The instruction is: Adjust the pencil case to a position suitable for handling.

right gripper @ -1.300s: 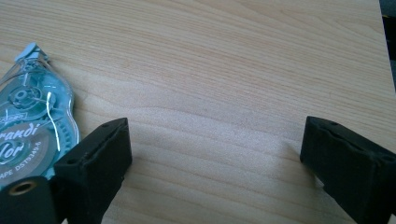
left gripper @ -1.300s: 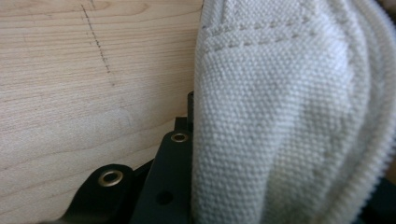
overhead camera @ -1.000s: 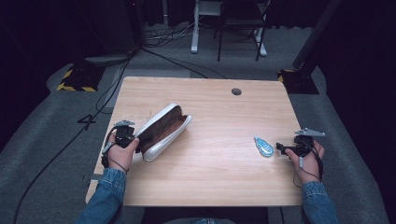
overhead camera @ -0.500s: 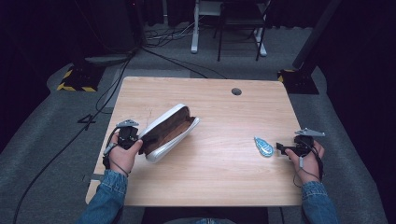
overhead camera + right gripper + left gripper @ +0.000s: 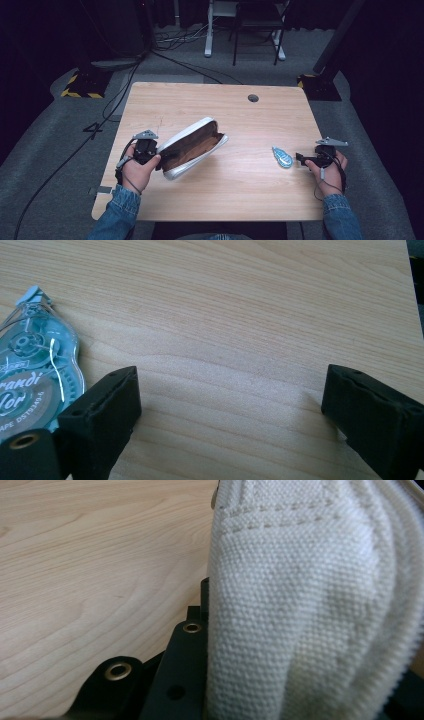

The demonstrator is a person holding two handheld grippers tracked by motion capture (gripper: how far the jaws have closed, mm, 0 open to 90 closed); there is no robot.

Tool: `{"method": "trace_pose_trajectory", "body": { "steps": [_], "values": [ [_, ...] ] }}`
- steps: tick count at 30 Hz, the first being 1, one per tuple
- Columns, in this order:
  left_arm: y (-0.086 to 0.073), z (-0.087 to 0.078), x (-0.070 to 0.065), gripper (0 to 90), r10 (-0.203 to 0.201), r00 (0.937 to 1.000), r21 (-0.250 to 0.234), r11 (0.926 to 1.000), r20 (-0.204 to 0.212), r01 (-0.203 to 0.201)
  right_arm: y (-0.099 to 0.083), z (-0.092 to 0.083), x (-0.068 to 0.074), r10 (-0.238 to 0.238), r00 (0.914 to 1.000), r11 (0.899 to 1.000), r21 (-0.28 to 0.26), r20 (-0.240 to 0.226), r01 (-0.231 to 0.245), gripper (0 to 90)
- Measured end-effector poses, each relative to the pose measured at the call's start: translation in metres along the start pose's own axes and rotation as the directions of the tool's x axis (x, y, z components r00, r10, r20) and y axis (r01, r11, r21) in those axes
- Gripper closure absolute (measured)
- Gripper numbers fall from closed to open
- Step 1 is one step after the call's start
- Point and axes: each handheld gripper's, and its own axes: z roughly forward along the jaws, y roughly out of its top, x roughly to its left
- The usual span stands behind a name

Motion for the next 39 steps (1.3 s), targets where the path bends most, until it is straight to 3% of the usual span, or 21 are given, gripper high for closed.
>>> {"method": "trace_pose_trajectory", "body": {
  "steps": [11, 16, 25, 29, 39],
  "values": [
    [0.003, 0.008, -0.029, 83.2, 0.065, 0.9952, 0.027, 0.9974, 0.073, -0.068, 0.000, 0.000, 0.000, -0.001, 1.0000, 1.000, 0.001, -0.001, 0.001, 9.0],
    [0.003, 0.012, -0.035, 83.2, 0.084, 0.9922, 0.045, 0.9951, 0.092, -0.088, 0.000, 0.000, 0.000, -0.001, 1.0000, 1.000, 0.001, -0.001, 0.001, 9.0],
    [0.000, 0.025, -0.048, 83.1, 0.122, 0.9787, 0.081, 0.9873, 0.165, -0.137, 0.000, 0.000, 0.000, -0.001, 1.0000, 1.000, 0.001, -0.001, 0.001, 9.0],
    [-0.001, 0.029, -0.052, 83.1, 0.128, 0.9748, 0.087, 0.9854, 0.183, -0.146, 0.000, 0.000, 0.000, -0.001, 1.0000, 1.000, 0.001, -0.001, 0.001, 9.0],
    [-0.006, 0.044, -0.067, 83.1, 0.151, 0.9581, 0.122, 0.9753, 0.243, -0.185, 0.000, 0.000, 0.000, -0.001, 1.0000, 1.000, 0.001, -0.001, 0.001, 9.0]
  ]
}}
